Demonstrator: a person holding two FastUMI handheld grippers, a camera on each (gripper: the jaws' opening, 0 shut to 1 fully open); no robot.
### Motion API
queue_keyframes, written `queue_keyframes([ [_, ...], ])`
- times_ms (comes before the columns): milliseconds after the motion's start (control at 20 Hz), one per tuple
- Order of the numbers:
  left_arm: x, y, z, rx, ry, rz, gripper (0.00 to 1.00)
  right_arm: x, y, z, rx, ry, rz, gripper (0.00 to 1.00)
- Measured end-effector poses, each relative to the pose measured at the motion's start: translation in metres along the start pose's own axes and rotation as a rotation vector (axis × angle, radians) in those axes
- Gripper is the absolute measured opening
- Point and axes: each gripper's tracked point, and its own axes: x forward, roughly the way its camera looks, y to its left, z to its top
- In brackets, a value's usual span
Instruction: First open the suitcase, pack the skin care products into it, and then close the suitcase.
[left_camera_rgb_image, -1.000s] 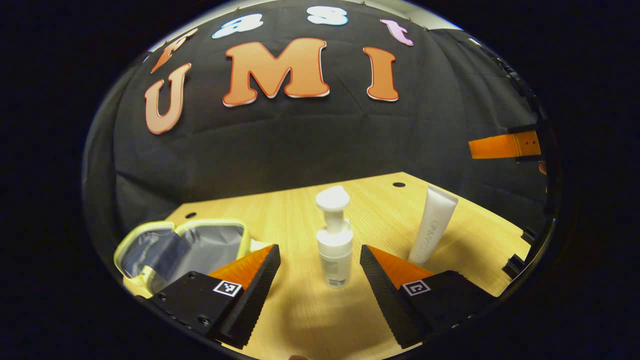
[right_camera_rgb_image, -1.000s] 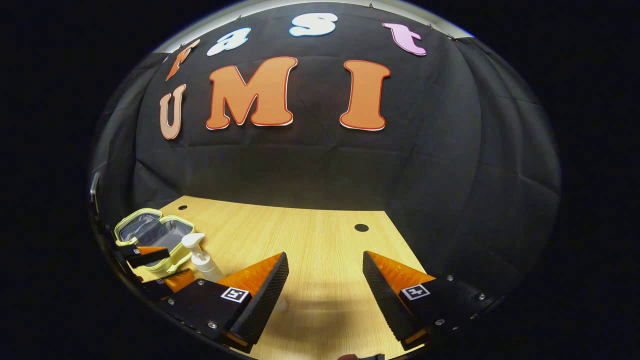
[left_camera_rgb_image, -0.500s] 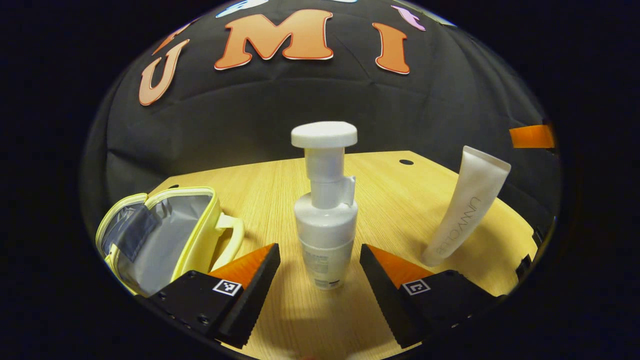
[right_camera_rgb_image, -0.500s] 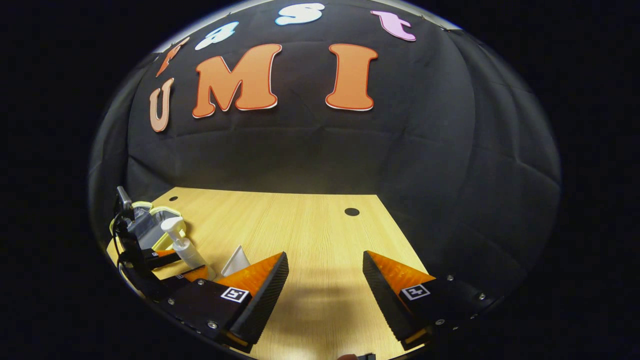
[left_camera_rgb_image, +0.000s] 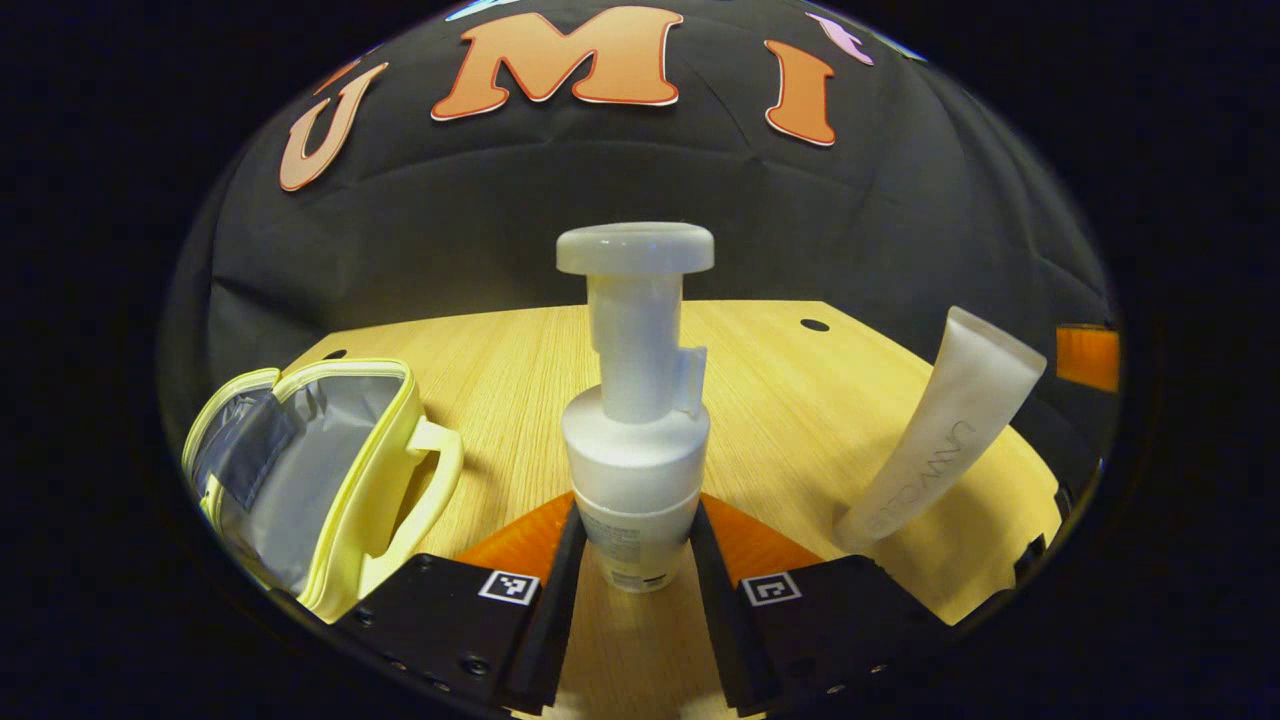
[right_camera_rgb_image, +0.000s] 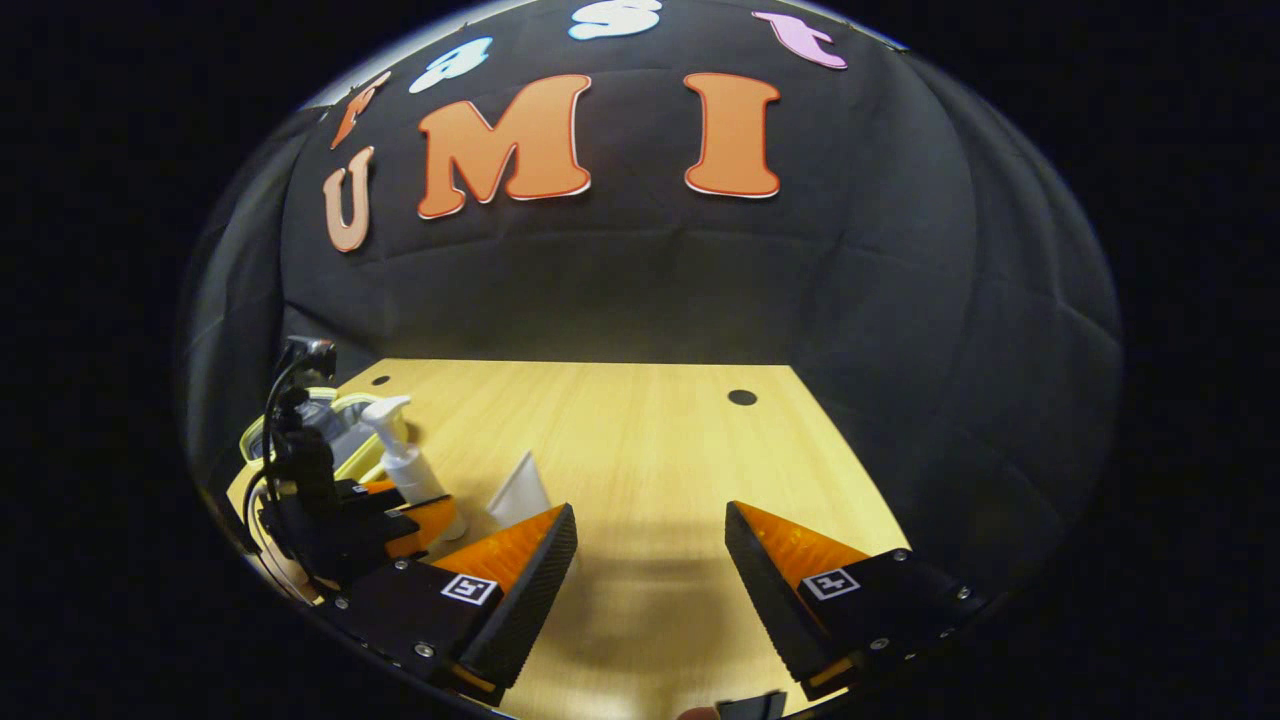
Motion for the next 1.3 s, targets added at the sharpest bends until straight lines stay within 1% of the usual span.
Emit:
queue_keyframes([
  [100,-0.017,0.002,0.015,0.016,-0.007,-0.011,0.59,0.001,0.017,-0.009,-0.013,0.019,0.034,0.95],
  [200,-0.039,0.006,0.029,0.005,-0.010,-0.018,0.59,0.006,0.031,-0.017,-0.012,0.035,0.058,0.95],
  [300,-0.062,0.017,0.042,-0.004,-0.016,-0.005,0.59,0.015,0.042,-0.025,-0.009,0.057,0.067,0.95],
  [500,-0.110,0.052,0.056,0.019,-0.011,0.049,0.59,0.029,0.060,-0.041,-0.001,0.109,0.083,0.95],
  [650,-0.141,0.078,0.068,0.012,0.002,0.081,0.59,0.045,0.067,-0.049,-0.021,0.135,0.069,0.95],
  [850,-0.174,0.116,0.071,-0.035,0.023,0.128,0.59,0.070,0.065,-0.081,-0.051,0.222,0.033,0.96],
  [1000,-0.193,0.135,0.075,-0.061,0.006,0.150,0.59,0.087,0.066,-0.100,-0.024,0.276,0.033,0.96],
  [1100,-0.201,0.150,0.072,-0.060,0.011,0.178,0.59,0.093,0.065,-0.105,-0.004,0.287,0.029,0.93],
  [1150,-0.202,0.155,0.068,-0.062,0.016,0.189,0.59,0.096,0.065,-0.106,-0.005,0.287,0.027,0.90],
  [1300,-0.205,0.162,0.058,-0.084,0.031,0.202,0.59,0.103,0.068,-0.109,-0.010,0.294,0.036,0.85],
])
